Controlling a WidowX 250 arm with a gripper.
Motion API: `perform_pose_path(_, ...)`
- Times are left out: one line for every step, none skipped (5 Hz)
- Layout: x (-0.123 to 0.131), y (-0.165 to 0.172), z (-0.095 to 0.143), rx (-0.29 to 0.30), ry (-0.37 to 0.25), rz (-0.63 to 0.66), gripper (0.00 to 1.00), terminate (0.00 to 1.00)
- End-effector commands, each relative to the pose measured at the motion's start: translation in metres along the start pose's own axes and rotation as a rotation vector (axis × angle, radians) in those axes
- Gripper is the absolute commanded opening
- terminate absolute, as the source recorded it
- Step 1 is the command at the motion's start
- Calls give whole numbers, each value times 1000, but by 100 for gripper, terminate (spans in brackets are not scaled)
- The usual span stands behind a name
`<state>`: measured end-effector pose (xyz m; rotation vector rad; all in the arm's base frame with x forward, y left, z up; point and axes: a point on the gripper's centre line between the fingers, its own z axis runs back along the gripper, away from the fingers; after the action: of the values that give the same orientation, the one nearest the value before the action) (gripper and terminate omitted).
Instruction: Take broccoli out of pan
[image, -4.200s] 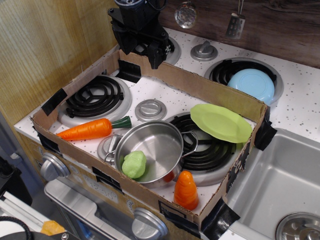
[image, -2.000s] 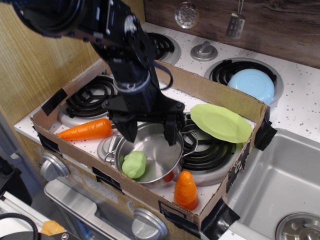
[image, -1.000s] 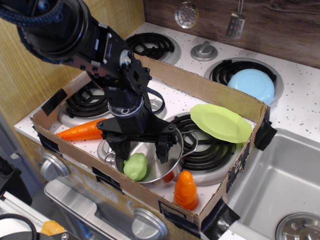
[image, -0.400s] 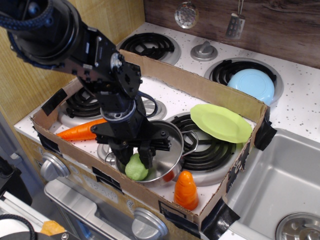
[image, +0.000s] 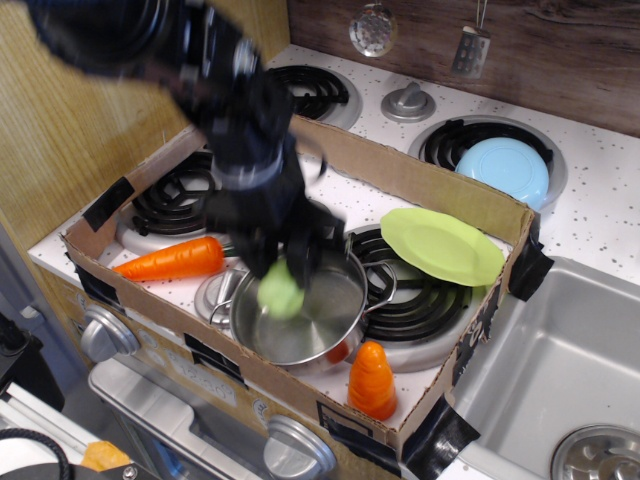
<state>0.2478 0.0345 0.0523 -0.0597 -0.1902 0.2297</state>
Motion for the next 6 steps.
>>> perform_pose_path(65, 2, 43, 52, -40, -145, 0, 0)
perform_pose_path(92, 18, 26, 92, -113, -343, 0, 0)
perform_pose_path(102, 51, 8, 145, -201, -395, 0, 0)
perform_pose_path(101, 83, 4, 173, -207, -425, 0, 0)
perform_pose_path(99, 105, 6, 213, -225, -447, 0, 0)
perform_pose_path(90, 117, 4, 225, -233, -427, 0, 0)
